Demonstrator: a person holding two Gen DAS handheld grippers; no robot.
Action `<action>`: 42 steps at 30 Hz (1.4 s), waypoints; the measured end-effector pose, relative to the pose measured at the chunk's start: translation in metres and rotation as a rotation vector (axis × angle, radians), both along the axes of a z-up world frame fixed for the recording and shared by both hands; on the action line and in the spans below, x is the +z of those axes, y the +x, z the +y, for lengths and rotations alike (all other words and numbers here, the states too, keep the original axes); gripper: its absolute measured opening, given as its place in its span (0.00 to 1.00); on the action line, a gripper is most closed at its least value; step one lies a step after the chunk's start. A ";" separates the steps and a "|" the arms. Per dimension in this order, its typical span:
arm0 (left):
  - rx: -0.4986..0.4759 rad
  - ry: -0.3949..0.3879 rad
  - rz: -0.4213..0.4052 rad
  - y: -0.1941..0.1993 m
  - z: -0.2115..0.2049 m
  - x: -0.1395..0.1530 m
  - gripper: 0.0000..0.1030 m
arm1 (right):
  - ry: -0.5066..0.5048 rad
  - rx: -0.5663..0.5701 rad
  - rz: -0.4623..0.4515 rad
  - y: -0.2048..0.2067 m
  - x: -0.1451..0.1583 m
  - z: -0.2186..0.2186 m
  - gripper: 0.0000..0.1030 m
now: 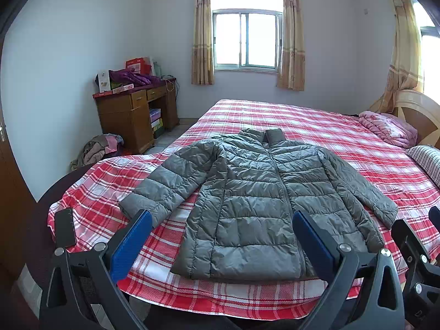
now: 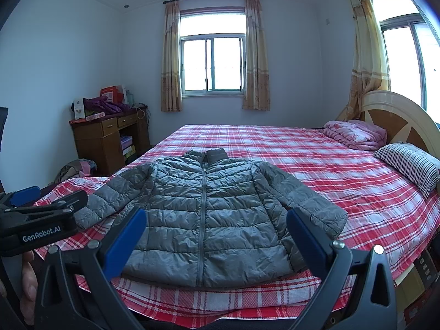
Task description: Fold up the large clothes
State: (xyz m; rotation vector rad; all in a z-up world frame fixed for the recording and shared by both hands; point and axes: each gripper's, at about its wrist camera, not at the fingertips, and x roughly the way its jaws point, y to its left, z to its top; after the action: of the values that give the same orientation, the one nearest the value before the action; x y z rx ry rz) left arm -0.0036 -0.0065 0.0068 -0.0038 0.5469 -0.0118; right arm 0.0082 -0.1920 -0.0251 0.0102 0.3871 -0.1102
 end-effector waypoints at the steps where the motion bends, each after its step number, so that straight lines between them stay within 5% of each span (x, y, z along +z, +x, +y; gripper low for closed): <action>1: 0.000 0.002 0.000 0.000 0.000 -0.001 0.99 | 0.002 0.001 0.001 0.000 0.000 0.000 1.00; 42: -0.022 -0.008 0.025 0.023 0.005 -0.015 0.99 | 0.039 0.008 0.036 0.007 -0.007 -0.010 1.00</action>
State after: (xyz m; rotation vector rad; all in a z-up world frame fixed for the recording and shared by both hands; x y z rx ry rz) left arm 0.0197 -0.0018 -0.0080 -0.0061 0.5722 -0.0359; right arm 0.0148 -0.2024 -0.0324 0.0447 0.4252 -0.0949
